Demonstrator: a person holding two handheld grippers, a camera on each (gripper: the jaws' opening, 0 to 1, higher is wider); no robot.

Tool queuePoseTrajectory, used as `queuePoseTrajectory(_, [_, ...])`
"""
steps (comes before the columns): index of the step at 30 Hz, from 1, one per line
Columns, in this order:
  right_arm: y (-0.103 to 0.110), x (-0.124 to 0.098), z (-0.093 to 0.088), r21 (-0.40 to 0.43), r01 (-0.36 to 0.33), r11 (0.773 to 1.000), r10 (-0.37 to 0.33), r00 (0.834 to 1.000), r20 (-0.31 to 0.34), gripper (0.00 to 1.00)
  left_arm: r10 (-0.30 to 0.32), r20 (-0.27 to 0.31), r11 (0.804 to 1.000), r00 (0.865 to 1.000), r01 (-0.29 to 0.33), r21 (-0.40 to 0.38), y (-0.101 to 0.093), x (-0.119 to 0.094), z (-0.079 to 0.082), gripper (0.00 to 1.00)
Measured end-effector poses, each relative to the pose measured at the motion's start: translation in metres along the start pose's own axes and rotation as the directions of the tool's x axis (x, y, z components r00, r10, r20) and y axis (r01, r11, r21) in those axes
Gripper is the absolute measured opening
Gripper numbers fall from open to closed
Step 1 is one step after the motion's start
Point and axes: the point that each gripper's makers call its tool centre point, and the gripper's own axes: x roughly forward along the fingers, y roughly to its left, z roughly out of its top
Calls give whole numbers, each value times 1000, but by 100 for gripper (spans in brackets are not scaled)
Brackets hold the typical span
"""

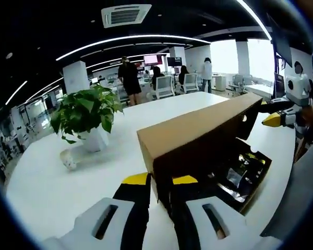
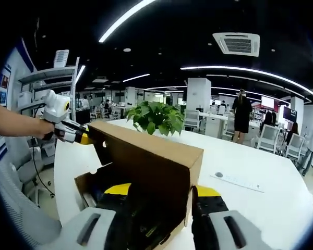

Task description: Operate the shoe box by opening the lid, removing the specified soft item, and placing it in the target area until the item is outside and the box remains undamaged.

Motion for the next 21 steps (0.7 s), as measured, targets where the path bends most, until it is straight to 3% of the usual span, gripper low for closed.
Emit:
queuePoseTrajectory(3, [-4, 3, 1, -2, 5, 1000, -5, 1000, 5, 41, 25, 5, 1000, 1000, -25, 2, 7, 3, 2, 3])
queuePoseTrajectory(16, [-23, 17, 9, -1, 31, 1000, -31, 999, 21, 33, 27, 12, 1000, 1000, -27, 0, 17, 16, 12, 1])
queuePoseTrajectory(21, [-32, 25, 3, -6, 46, 999, -46, 999, 7, 31, 19, 10, 1000, 1000, -19, -3, 19, 19, 13, 1])
